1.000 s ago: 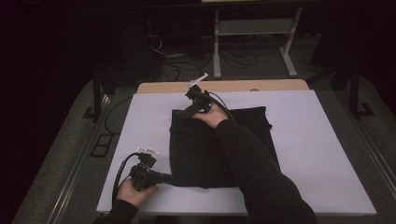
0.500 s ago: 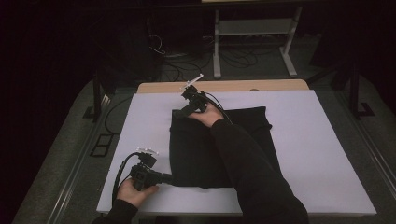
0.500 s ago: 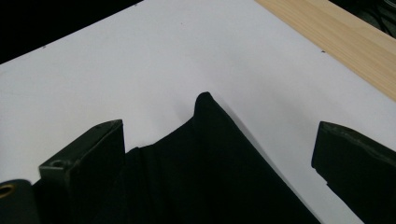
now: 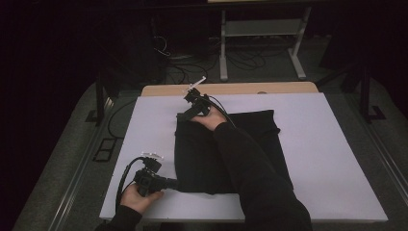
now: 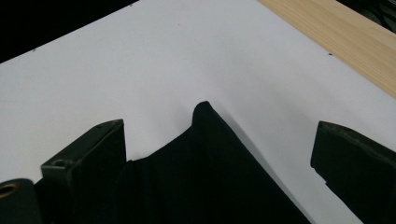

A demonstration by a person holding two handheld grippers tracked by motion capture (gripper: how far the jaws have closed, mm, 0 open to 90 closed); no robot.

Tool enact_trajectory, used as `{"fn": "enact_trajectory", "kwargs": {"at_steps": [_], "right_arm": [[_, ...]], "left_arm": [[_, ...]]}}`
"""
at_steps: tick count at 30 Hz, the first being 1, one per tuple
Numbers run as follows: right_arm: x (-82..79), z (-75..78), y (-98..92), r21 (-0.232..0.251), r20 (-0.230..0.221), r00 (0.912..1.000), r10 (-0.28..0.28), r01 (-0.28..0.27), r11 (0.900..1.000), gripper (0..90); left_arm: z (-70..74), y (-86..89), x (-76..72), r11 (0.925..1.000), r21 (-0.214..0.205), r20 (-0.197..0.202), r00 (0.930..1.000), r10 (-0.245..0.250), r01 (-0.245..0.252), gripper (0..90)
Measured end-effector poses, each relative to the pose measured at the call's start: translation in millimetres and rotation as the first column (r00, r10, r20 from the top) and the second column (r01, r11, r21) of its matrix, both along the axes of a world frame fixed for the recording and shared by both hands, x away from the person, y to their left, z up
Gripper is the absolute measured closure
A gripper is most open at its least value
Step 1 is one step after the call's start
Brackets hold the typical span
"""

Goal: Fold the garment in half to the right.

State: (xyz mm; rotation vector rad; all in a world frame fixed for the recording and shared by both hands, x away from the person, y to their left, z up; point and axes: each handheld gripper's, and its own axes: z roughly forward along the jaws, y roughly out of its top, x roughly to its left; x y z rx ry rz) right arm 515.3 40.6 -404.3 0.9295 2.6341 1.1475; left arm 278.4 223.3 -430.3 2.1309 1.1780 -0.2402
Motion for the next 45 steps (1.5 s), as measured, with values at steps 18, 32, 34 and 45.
{"fn": "enact_trajectory", "kwargs": {"at_steps": [18,32,34,45], "right_arm": [[6.1,-11.0,17.8,-0.012,0.003,0.9999,0.017,-0.017,0.9998,14.8],[6.1,-11.5,22.9,-0.024,0.009,0.9998,0.016,-0.016,0.9996,45.7],[6.1,-12.4,23.5,-0.025,0.008,0.9999,0.013,-0.013,0.9996,47.5],[6.0,-14.2,25.5,-0.069,0.022,0.9997,0.004,-0.002,0.9976,80.8]], "left_arm": [[-0.3,0.5,0.6,1.0000,-0.005,-0.006,1.0000,-0.003,0.003,83.7],[-0.8,0.7,0.6,1.0000,-0.004,-0.011,0.9999,0.000,0.000,83.7],[-0.9,0.8,0.7,1.0000,-0.004,-0.011,0.9999,0.000,0.000,83.7],[-1.0,0.9,0.9,1.0000,-0.005,-0.013,0.9999,0.002,-0.002,83.6]]}}
